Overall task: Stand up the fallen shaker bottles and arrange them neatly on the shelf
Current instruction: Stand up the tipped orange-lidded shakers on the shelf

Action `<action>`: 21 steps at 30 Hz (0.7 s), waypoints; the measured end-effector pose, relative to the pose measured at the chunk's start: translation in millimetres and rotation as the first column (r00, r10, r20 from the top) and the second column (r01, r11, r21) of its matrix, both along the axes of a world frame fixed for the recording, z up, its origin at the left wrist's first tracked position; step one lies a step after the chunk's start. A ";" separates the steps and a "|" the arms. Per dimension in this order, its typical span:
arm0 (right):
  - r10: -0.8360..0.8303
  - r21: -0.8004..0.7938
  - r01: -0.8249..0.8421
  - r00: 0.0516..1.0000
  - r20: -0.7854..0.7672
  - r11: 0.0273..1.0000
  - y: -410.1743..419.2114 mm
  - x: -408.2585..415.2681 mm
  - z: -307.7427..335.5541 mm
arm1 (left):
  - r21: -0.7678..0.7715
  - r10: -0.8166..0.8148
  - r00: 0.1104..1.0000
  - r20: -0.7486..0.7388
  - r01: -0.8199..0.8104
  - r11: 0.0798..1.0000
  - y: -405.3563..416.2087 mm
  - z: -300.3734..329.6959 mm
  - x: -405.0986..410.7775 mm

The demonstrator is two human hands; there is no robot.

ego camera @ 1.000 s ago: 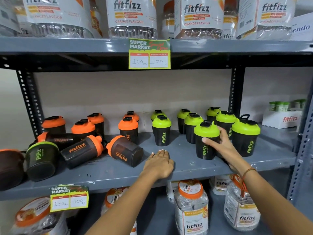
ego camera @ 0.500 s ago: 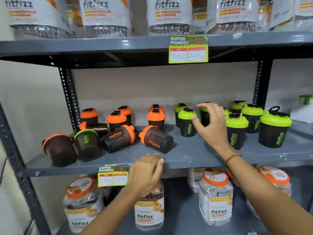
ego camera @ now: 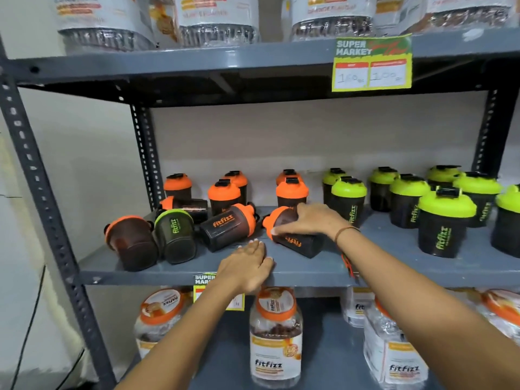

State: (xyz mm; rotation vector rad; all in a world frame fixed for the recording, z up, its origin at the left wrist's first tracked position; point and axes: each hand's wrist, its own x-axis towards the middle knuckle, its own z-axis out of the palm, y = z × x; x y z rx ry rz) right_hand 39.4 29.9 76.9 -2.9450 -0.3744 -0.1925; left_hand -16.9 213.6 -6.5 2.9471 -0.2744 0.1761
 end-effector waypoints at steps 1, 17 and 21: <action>0.003 -0.015 -0.003 1.000 -0.016 1.000 1.3 5.3 -1.3 | 0.002 -0.006 1.000 -0.006 0.006 1.000 1.2 -0.3 2.0; 0.125 0.965 -0.087 0.990 0.057 0.248 -29.0 -2.5 -44.9 | 0.040 -0.050 0.998 0.045 0.048 0.998 0.3 4.7 -7.5; 0.118 0.967 -0.071 0.992 0.043 0.245 -31.8 -7.3 -56.4 | 0.035 -0.056 0.997 0.054 0.055 0.998 1.2 3.8 -8.5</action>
